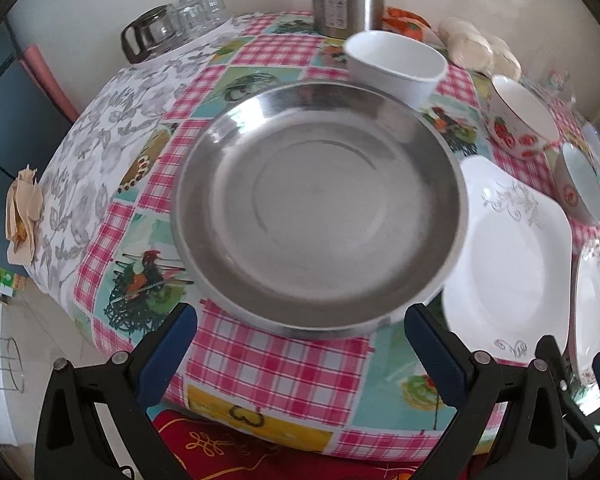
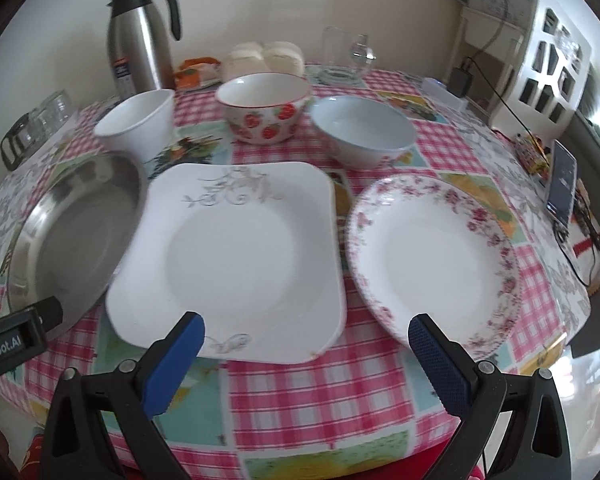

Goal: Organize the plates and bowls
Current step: 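Move the left tool to the steel basin rim and open its fingers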

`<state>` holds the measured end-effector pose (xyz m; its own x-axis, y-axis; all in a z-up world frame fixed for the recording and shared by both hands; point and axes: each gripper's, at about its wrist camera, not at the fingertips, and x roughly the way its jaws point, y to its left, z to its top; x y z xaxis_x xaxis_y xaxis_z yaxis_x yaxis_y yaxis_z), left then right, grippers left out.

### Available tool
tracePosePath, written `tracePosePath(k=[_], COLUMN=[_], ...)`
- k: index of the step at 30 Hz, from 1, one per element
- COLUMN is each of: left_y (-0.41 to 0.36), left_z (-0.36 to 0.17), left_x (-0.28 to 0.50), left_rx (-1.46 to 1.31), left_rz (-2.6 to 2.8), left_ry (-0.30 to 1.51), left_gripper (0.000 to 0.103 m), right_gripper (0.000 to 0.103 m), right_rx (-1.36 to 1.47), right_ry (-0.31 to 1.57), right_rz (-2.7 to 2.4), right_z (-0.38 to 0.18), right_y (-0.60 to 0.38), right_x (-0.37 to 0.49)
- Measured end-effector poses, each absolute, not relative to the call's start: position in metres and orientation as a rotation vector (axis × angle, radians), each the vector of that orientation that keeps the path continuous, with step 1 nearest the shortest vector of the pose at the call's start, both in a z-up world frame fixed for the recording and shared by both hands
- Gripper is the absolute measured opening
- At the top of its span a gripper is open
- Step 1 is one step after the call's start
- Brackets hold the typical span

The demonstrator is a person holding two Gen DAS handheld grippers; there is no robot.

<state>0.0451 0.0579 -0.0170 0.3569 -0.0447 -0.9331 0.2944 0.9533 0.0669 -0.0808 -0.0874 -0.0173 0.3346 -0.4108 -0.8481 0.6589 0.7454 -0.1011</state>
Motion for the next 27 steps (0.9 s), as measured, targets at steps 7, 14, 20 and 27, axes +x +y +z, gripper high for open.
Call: tracePosePath(k=[7, 14, 20, 27], left_y=[0.087, 0.111, 0.127, 0.144], left_z=[-0.009, -0.017, -0.020, -0.025], left_x=[0.061, 0.081, 0.091, 0.102], left_rx=[0.143, 0.061, 0.037, -0.080], left_rz=[-0.193, -0.173, -0.133, -0.142], left_ry=[1.147, 1.160, 1.105, 1.083], left_gripper=[0.103, 0.103, 0.103, 0.103], right_gripper=[0.103, 0.103, 0.103, 0.103], right_rx=[0.261, 0.287, 0.357, 0.352], right_ry=[0.974, 0.952, 0.960, 0.968], right_rz=[-0.630, -0.567, -0.538, -0.478], right_z=[-0.017, -0.022, -0.034, -0.040], right_y=[-0.066, -0.054, -0.056, -0.047], right_x=[-0.060, -0.043, -0.033, -0.019])
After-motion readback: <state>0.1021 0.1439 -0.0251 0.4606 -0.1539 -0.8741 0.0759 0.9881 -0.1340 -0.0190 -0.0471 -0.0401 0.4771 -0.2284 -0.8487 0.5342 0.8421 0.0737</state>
